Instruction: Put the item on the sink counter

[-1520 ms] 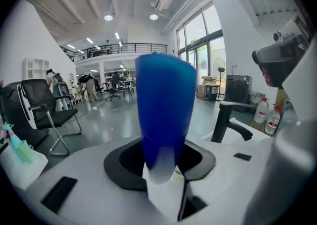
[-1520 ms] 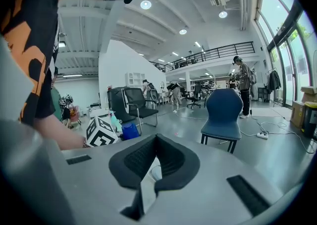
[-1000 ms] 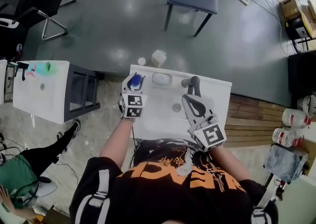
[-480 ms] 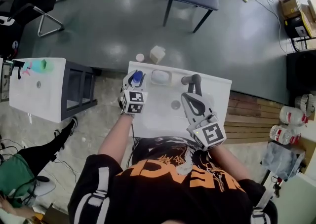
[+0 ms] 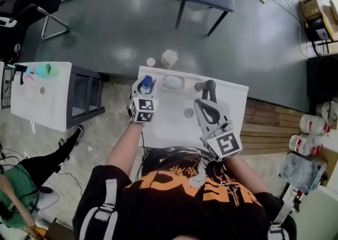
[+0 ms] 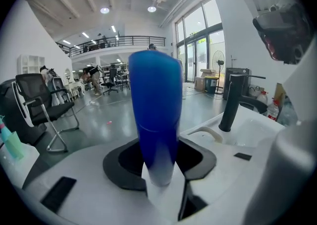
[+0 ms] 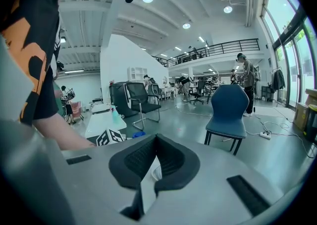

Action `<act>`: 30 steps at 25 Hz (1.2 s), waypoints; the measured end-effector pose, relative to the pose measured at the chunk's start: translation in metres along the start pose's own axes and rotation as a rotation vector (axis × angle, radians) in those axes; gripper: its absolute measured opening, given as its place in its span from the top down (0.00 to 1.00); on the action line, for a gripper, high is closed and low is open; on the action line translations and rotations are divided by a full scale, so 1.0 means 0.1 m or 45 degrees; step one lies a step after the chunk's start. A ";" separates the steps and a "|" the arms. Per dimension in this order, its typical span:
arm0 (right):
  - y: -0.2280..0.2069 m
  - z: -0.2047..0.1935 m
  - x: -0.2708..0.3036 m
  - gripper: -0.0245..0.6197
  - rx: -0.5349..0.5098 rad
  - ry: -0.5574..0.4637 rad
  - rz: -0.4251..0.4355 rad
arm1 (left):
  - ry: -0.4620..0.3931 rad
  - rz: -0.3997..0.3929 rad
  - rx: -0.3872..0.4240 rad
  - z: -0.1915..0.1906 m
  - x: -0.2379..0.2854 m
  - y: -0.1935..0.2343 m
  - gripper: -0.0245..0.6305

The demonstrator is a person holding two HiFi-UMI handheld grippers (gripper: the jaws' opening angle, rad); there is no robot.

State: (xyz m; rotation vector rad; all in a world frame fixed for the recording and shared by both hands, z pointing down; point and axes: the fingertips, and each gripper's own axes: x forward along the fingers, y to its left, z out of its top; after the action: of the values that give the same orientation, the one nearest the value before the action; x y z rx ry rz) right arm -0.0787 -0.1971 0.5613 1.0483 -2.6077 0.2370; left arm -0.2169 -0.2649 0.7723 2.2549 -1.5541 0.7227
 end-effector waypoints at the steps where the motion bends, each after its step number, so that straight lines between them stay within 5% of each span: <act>1: 0.01 -0.01 0.00 0.94 -0.005 0.002 0.000 | 0.002 0.008 0.005 0.00 0.00 0.00 0.69; 4: 0.04 0.01 -0.01 0.94 -0.011 -0.014 0.007 | 0.007 0.020 0.002 -0.02 0.01 0.00 0.68; 9: 0.00 0.03 0.00 0.94 -0.041 -0.050 -0.003 | -0.039 0.006 0.025 0.08 0.04 -0.03 0.52; 14: 0.17 -0.11 -0.17 0.94 -0.123 -0.038 0.038 | -0.047 -0.001 0.022 0.02 -0.12 -0.15 0.52; 30: 0.17 0.05 -0.44 0.94 -0.055 -0.104 -0.024 | -0.226 0.085 0.102 0.58 -0.71 -0.06 0.45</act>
State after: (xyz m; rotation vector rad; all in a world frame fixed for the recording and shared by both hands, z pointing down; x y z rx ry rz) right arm -0.0619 -0.1574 0.5401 1.0887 -2.6609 0.1352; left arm -0.2181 -0.2376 0.6841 2.3925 -1.7174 0.6271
